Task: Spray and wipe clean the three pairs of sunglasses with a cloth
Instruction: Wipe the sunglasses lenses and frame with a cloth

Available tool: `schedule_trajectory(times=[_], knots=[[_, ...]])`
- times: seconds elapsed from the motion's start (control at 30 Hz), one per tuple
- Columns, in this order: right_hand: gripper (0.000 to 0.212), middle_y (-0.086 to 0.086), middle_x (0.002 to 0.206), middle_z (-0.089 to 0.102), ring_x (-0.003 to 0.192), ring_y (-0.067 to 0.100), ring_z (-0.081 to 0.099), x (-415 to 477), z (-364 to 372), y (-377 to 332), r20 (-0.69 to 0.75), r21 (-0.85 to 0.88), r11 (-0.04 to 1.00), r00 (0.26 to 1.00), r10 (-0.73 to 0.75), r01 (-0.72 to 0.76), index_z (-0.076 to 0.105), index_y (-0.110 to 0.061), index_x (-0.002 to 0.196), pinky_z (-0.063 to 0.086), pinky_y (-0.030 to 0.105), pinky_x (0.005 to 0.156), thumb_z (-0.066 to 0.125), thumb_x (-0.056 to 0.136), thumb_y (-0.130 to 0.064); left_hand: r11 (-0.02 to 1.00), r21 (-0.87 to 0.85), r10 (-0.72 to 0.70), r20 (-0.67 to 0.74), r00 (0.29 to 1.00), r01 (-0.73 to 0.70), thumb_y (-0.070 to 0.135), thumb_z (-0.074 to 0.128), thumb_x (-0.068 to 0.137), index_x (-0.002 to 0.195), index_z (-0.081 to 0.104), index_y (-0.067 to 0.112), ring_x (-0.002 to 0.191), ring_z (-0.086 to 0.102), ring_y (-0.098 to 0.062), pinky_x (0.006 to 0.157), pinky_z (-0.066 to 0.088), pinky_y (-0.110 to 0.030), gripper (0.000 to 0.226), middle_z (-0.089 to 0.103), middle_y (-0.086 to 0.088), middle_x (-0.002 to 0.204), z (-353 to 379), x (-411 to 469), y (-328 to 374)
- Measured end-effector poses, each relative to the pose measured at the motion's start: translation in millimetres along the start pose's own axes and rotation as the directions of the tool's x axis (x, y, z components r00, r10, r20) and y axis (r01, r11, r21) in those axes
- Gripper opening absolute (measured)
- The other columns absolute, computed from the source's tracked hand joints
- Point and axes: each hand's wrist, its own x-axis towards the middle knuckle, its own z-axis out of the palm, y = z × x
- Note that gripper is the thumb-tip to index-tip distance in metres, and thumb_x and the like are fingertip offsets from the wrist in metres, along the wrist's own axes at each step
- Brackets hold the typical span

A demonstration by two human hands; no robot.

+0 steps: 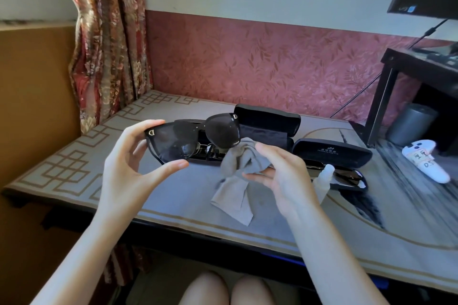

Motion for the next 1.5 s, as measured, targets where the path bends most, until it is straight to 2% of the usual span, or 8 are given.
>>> schedule_trajectory(times=[0.17, 0.33, 0.57, 0.73, 0.93, 1.13, 1.37, 1.5], knots=[[0.014, 0.011, 0.079, 0.071, 0.066, 0.022, 0.069, -8, 17, 2, 0.045, 0.080, 0.997, 0.999, 0.018, -0.022, 0.072, -0.001, 0.084, 0.061, 0.035, 0.063, 0.063, 0.091, -0.009, 0.999, 0.026, 0.026, 0.027, 0.999, -0.027, 0.048, 0.082, 0.064, 0.118, 0.055, 0.040, 0.116, 0.057, -0.014, 0.105, 0.044, -0.034, 0.060, 0.060, 0.012, 0.117, 4, -2, 2], [0.015, 0.013, 0.081, 0.073, 0.068, 0.024, 0.070, -18, 16, 5, 0.063, 0.019, 0.999, 0.997, -0.040, 0.039, 0.071, 0.002, 0.092, 0.061, 0.037, 0.071, 0.063, 0.090, -0.011, 0.997, 0.069, 0.040, 0.030, 0.999, -0.042, 0.036, 0.081, 0.064, 0.117, 0.054, 0.043, 0.115, 0.057, -0.013, 0.105, 0.043, -0.037, 0.059, 0.061, 0.016, 0.115, 5, -3, 1], [0.013, -0.001, 0.082, 0.073, 0.080, 0.012, 0.066, -17, 3, 5, 0.042, -0.153, 0.985, 0.997, -0.071, 0.077, 0.074, -0.015, 0.086, 0.053, 0.029, 0.073, 0.063, 0.091, -0.014, 0.998, 0.051, 0.040, 0.048, 0.998, -0.043, 0.037, 0.081, 0.064, 0.117, 0.055, 0.044, 0.116, 0.057, -0.014, 0.105, 0.043, -0.040, 0.060, 0.061, 0.014, 0.117, 3, -3, 0], [0.018, -0.006, 0.076, 0.068, 0.075, 0.005, 0.061, 6, -3, -17, -0.052, -0.246, 0.927, 0.951, -0.303, 0.282, 0.071, -0.017, 0.078, 0.048, 0.023, 0.073, 0.062, 0.091, -0.008, 0.999, 0.023, 0.030, 0.057, 0.998, -0.031, 0.050, 0.081, 0.064, 0.118, 0.056, 0.036, 0.115, 0.058, -0.010, 0.104, 0.042, -0.025, 0.061, 0.061, 0.015, 0.116, -1, 1, 3], [0.015, -0.009, 0.087, 0.069, 0.079, 0.000, 0.060, 19, 27, -58, 0.237, -0.404, 0.652, 0.762, -0.603, 0.642, 0.070, -0.024, 0.085, 0.043, 0.011, 0.074, 0.067, 0.088, -0.010, 1.000, 0.020, 0.020, 0.093, 0.995, -0.022, 0.036, 0.081, 0.062, 0.118, 0.056, 0.033, 0.114, 0.058, -0.005, 0.102, 0.042, -0.019, 0.062, 0.062, 0.019, 0.113, 0, 2, 6], [0.011, -0.008, 0.086, 0.058, 0.083, 0.008, 0.051, 10, 23, -50, 0.631, -0.514, 0.446, 0.675, -0.382, 0.733, 0.074, -0.017, 0.092, 0.037, 0.011, 0.077, 0.071, 0.086, -0.008, 1.000, -0.010, 0.015, 0.107, 0.994, -0.014, 0.042, 0.082, 0.064, 0.119, 0.057, 0.030, 0.115, 0.058, -0.010, 0.102, 0.043, -0.021, 0.062, 0.063, 0.013, 0.115, 1, 3, 1], [0.013, -0.007, 0.082, 0.058, 0.097, 0.012, 0.043, 5, -3, -46, 0.696, -0.527, 0.390, 0.647, -0.312, 0.755, 0.074, -0.027, 0.096, 0.033, 0.017, 0.093, 0.073, 0.083, -0.032, 0.999, -0.051, 0.006, 0.116, 0.993, 0.000, 0.044, 0.084, 0.062, 0.119, 0.057, 0.026, 0.115, 0.058, -0.012, 0.101, 0.044, -0.021, 0.065, 0.063, 0.009, 0.116, 8, 3, -1], [0.024, -0.013, 0.112, 0.058, 0.114, 0.001, 0.041, 8, -4, -53, 0.636, -0.513, 0.453, 0.677, -0.370, 0.729, 0.069, -0.035, 0.101, 0.024, 0.007, 0.100, 0.046, 0.099, -0.041, 0.998, -0.065, -0.003, 0.121, 0.993, 0.011, 0.046, 0.083, 0.063, 0.120, 0.057, 0.022, 0.115, 0.059, -0.013, 0.099, 0.045, -0.021, 0.068, 0.062, 0.004, 0.116, 9, 5, 0]])
